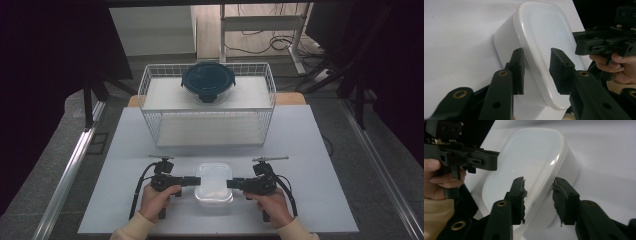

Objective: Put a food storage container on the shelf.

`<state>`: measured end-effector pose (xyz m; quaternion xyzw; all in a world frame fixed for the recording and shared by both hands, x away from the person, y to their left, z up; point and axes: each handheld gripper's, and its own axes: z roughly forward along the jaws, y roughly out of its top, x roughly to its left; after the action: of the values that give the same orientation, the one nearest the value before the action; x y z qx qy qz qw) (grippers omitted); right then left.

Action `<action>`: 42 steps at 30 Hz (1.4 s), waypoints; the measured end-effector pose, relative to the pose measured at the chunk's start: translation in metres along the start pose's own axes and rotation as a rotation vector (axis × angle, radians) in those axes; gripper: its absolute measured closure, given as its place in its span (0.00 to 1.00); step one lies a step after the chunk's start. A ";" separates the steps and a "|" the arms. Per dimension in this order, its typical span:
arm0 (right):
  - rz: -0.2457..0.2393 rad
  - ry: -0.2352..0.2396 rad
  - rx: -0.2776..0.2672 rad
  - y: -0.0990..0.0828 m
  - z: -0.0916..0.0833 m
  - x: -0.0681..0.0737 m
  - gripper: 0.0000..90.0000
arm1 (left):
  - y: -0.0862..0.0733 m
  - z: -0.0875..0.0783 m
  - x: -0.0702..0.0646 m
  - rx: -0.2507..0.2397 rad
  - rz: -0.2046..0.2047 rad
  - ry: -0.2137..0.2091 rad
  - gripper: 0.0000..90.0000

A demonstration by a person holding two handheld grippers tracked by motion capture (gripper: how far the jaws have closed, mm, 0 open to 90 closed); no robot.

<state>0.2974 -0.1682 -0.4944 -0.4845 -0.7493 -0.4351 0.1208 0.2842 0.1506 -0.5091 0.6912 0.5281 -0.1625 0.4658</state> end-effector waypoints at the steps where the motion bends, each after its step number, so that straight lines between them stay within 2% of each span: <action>1: 0.006 0.007 -0.003 0.000 -0.001 -0.001 0.72 | -0.001 -0.001 0.001 -0.002 -0.004 -0.011 0.76; 4: 0.022 0.023 -0.014 0.001 -0.006 -0.001 0.77 | -0.002 -0.005 -0.002 -0.019 -0.011 -0.033 0.80; 11: 0.025 0.049 -0.041 0.002 -0.016 0.000 0.87 | -0.003 -0.013 -0.012 -0.047 0.029 -0.027 0.89; 18: -0.003 0.059 -0.054 0.003 -0.021 0.006 0.88 | -0.003 -0.020 -0.020 -0.063 0.058 -0.018 0.89; 27: -0.068 0.074 -0.082 0.010 -0.031 0.020 0.88 | 0.001 -0.035 -0.033 -0.093 0.118 -0.013 0.89; 30: -0.098 0.065 -0.087 0.013 -0.032 0.025 0.88 | 0.002 -0.038 -0.035 -0.100 0.134 -0.003 0.89; 36: -0.115 0.064 -0.097 0.018 -0.034 0.029 0.88 | 0.007 -0.041 -0.040 -0.112 0.160 0.005 0.89; 40: -0.143 0.046 -0.101 0.024 -0.035 0.032 0.88 | 0.013 -0.044 -0.044 -0.120 0.175 0.019 0.89; 42: -0.150 0.043 -0.100 0.029 -0.036 0.034 0.88 | 0.017 -0.045 -0.044 -0.129 0.172 0.017 0.89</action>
<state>0.2962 -0.1707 -0.4372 -0.4229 -0.7581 -0.4900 0.0799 0.2700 0.1618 -0.4464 0.7040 0.4799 -0.0818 0.5171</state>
